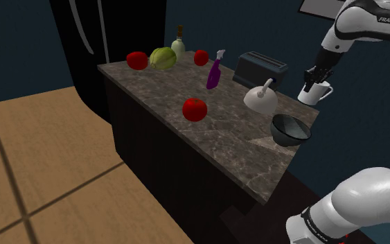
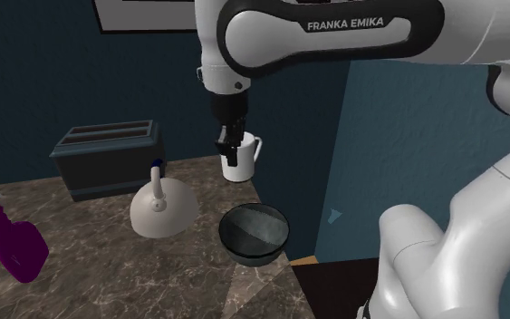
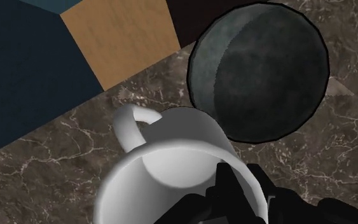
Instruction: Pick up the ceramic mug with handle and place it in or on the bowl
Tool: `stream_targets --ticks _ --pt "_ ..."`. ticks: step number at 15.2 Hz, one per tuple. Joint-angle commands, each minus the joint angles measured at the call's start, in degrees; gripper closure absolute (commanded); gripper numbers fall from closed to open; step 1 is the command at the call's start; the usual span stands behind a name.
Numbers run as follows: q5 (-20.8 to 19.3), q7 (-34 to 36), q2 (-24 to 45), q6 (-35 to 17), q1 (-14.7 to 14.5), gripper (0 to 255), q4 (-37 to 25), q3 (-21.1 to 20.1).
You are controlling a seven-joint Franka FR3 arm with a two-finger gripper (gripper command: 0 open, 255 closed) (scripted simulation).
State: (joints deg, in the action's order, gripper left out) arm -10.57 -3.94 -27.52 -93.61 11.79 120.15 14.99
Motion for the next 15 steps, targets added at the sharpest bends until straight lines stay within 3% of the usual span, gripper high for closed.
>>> stream_targets --ticks 1,7,15 --pt "0.2 2.6 -3.9 1.5 -0.3 255 2.6 -2.3" --pt "2.5 8.9 -13.4 6.1 -1.4 255 8.5 -8.4" --pt "2.1 9.3 -14.9 0.5 -1.2 255 15.6 -8.0"
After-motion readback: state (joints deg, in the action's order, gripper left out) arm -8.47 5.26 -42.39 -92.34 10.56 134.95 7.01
